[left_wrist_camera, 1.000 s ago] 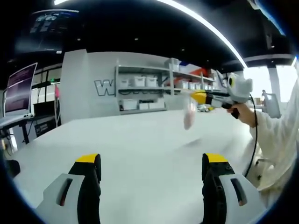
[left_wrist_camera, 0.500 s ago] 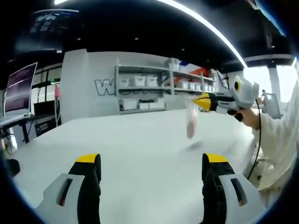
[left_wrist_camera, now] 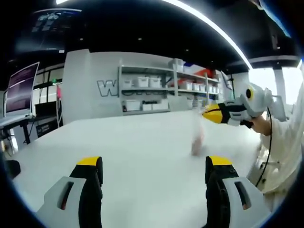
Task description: Open the resealable bag by pulling the two sides of the seal apart until the entire bag opening is separated and visibly accessible.
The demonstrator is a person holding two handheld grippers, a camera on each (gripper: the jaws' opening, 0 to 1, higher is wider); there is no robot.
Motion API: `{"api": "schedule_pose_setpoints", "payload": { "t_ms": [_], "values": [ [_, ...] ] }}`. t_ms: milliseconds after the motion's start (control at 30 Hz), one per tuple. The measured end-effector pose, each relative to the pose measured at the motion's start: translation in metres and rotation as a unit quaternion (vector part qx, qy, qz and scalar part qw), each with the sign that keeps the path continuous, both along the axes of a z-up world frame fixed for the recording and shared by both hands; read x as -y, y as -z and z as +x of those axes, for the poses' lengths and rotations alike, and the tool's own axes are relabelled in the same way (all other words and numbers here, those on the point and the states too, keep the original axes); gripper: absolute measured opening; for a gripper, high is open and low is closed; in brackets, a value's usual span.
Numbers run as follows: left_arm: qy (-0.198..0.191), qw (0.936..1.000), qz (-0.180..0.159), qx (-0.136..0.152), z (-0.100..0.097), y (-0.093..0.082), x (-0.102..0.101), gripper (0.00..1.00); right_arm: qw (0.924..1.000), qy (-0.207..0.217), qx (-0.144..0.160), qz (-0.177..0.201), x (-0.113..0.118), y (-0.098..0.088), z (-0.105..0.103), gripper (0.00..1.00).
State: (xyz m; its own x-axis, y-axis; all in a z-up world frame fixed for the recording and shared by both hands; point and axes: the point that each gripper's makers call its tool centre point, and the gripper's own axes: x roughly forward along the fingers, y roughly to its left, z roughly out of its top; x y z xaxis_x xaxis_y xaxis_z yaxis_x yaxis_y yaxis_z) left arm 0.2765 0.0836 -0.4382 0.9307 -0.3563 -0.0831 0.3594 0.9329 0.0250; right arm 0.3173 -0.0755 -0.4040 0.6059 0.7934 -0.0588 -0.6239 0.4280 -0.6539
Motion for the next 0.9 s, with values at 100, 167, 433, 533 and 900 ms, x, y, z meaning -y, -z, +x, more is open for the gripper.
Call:
{"api": "schedule_pose_setpoints", "payload": {
  "t_ms": [100,167,433,533,900],
  "values": [
    [0.001,1.0000,-0.001,-0.002,0.000,0.002,0.000,0.89,0.9999,-0.008,-0.005,-0.008,0.000,0.004,-0.013,0.00],
    [0.002,1.0000,-0.001,-0.003,0.001,0.003,0.001,0.89,0.9998,-0.012,-0.009,-0.011,-0.001,0.006,-0.019,0.00],
    [0.005,1.0000,-0.002,-0.001,-0.001,0.001,0.003,0.89,0.9989,-0.027,-0.034,-0.017,-0.003,0.014,-0.038,0.00],
    [0.003,1.0000,-0.003,0.001,-0.002,-0.001,0.001,0.89,0.9974,-0.040,-0.053,-0.025,-0.008,0.026,-0.051,0.00],
    [0.009,1.0000,-0.002,0.001,-0.003,-0.001,0.005,0.88,0.9899,-0.073,-0.109,-0.054,-0.022,0.065,-0.079,0.00]
  ]
}}
